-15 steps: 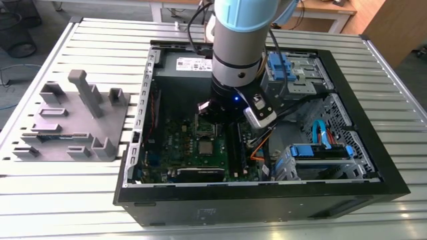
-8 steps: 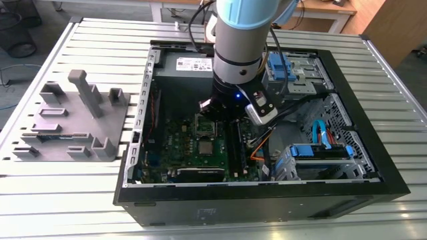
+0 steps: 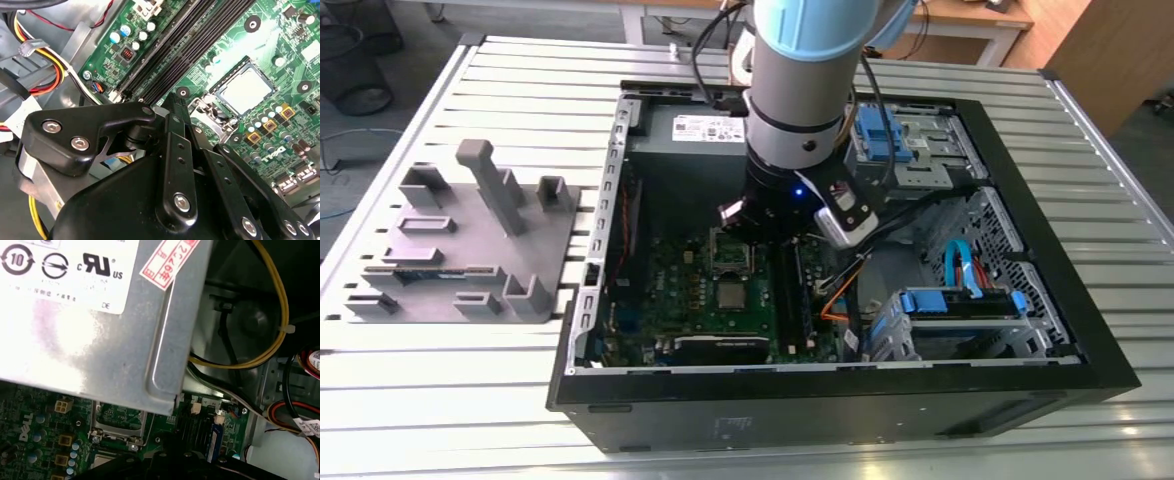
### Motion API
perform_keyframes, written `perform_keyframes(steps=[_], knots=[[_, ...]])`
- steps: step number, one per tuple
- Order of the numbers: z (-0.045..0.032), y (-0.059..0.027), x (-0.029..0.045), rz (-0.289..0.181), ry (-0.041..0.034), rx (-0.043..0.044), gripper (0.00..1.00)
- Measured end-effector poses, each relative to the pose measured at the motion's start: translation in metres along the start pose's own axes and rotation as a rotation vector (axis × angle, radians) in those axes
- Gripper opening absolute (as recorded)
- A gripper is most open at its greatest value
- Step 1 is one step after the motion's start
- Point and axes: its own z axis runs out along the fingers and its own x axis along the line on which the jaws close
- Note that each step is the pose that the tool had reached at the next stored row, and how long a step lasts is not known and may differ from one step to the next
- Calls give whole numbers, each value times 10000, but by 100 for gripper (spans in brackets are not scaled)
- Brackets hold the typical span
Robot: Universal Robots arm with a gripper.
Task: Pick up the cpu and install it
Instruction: 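Close the cpu cover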
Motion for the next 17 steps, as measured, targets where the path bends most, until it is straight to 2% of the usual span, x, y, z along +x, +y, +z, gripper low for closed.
perform_keyframes(steps=[5, 11, 17], knots=[[8, 34, -19, -168, 3, -5, 11], [14, 139, -48, -183, 3, -7, 11], [19, 151, -63, -547, 11, -19, 11]])
